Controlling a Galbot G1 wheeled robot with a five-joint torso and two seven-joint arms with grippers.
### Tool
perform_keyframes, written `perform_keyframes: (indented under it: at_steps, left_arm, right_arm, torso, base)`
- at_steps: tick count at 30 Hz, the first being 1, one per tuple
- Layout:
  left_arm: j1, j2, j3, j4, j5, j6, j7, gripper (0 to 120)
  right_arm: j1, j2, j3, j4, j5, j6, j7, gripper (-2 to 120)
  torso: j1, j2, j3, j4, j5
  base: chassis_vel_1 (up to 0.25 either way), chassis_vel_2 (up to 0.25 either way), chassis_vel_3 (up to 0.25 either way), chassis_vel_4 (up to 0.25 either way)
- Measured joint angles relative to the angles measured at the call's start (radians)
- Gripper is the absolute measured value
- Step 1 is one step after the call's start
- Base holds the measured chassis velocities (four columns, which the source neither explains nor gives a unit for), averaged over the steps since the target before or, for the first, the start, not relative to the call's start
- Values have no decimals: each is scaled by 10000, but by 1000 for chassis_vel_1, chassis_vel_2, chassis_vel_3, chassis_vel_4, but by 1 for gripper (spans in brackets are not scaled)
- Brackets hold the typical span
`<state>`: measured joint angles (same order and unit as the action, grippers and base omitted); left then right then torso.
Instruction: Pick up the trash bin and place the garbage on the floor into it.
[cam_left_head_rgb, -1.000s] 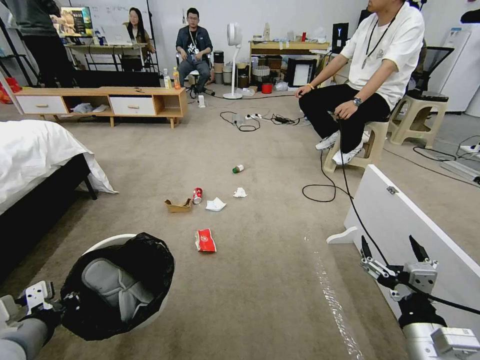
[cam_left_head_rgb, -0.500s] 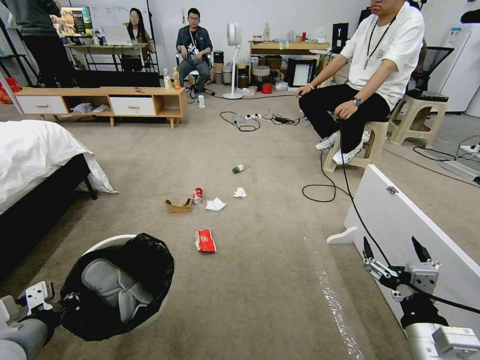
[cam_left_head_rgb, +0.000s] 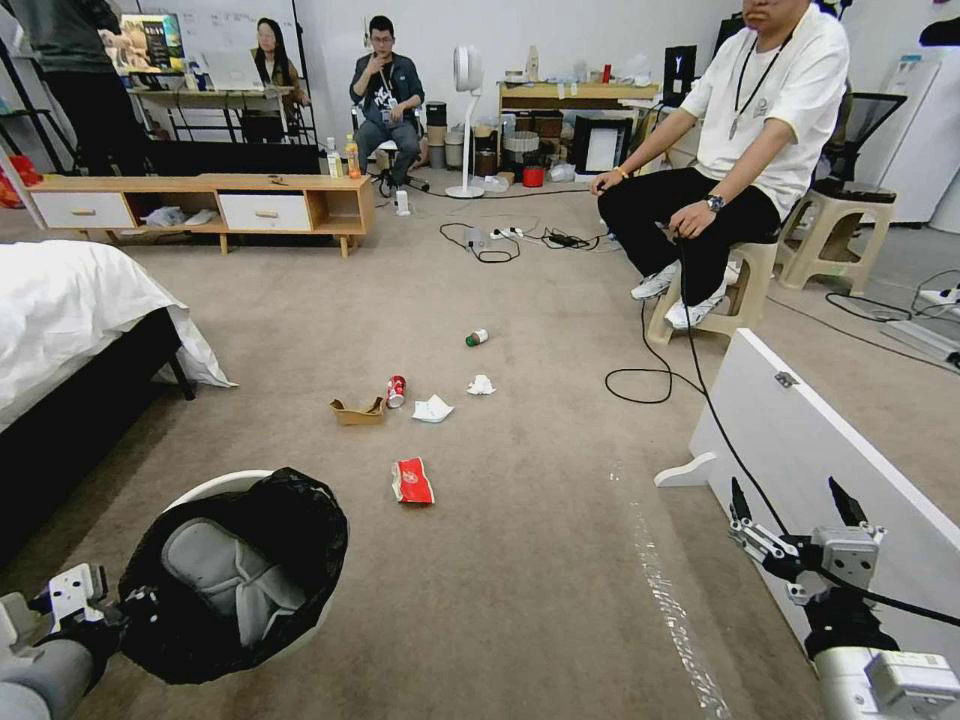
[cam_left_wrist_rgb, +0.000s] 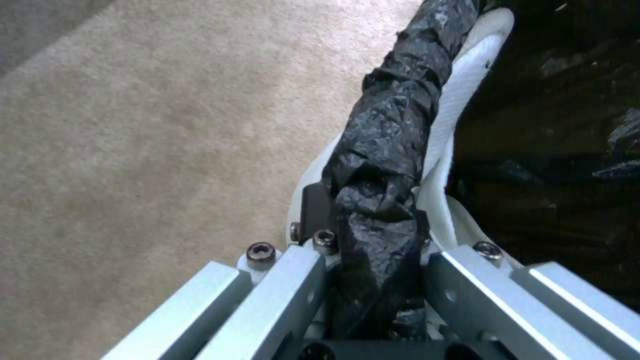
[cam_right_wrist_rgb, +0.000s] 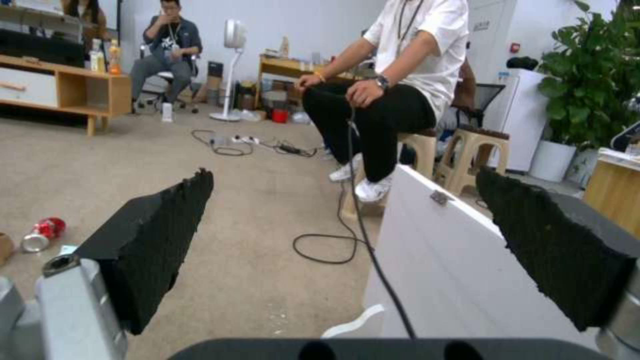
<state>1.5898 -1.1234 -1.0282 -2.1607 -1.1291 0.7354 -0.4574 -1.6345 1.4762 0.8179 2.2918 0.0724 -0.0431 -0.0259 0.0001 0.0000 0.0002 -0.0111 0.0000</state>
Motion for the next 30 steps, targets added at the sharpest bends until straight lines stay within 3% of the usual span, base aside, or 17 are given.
perform_keyframes:
  at_steps: [15, 30]
  left_arm:
    - [45, -53, -39, -23, 51, -1, 55, 1]
    - [61, -96, -56, 7, 125, 0, 112, 1]
  right_arm:
    - [-28, -12, 5, -16, 7, 56, 19, 100]
    - [-2, -20, 9, -145, 84, 461, -30, 100]
  torso:
    - [0, 0, 0, 0, 1]
    - [0, 0, 0, 0, 1]
  base:
    - [106, 110, -109, -111]
    - [27, 29, -17, -25]
